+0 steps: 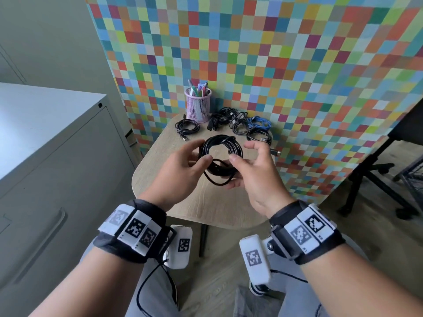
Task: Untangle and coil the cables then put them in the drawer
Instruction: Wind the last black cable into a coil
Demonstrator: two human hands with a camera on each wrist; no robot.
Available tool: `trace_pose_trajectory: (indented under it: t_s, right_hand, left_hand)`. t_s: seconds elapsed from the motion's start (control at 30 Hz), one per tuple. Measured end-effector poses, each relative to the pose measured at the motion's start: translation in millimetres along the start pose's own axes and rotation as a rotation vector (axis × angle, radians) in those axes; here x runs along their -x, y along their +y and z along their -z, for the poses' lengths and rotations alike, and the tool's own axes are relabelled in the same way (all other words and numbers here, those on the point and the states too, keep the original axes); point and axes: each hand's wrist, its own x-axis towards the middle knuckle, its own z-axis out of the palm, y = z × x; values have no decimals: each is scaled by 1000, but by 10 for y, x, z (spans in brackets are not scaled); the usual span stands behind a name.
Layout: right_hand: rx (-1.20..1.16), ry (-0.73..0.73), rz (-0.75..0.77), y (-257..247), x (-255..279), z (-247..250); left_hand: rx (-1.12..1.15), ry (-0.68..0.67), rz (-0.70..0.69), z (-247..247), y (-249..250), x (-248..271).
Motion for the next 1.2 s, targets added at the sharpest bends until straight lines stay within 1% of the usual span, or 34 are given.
trace_pose_trajectory:
  t_s: [0.03,0.1,0.17,0.23,0.27,0.33,0.4,0.43,0.67,0.8,0.9,1.07,1.13,1.2]
  right_hand:
    - [-17,-1,-23,-18,-56,3]
    - [-20,-34,-48,-63,-176,-12]
    - [36,-82,-57,-92,-304,-35]
    - [113,-132,-73,-106,-434,-55]
    - [149,-154,-82,-111,-497,-60]
    - [209,-180,-104,-118,-623,-51]
    - [245,-174,-122,-114,-738,-36]
    - [259,-162,-128,-106,-789,-30]
    - [258,-36,-175,-6,-1023,-27]
    - [290,-15,-198,28,-1105,-68]
    - [485,-34,-162,19,-1147,-93]
    - [835,-188,-136,-105,-1161,-60]
    - [888,-210,-119,-94,-1180,-36]
    - [910,-194,-85,-77,-1166,-15]
  left_hand:
    - [49,-21,26,3,14,-20]
    - [91,-11,43,20,33,-81]
    - [56,28,47,32,31,-173]
    - [-17,32,81,40,19,-263]
    - [-36,16,110,50,1,-306]
    - [4,-42,202,76,-48,-379]
    - [49,-81,285,102,-97,-426]
    - [41,-87,299,110,-110,-443]
    - [-113,-91,256,30,-94,-577]
    - [-127,-92,258,-6,-82,-579]
    - [-155,-86,246,14,-58,-571]
    - [-153,-93,258,34,-28,-577]
    - [-155,-98,263,30,-4,-572]
    - [-171,-103,264,23,12,-570]
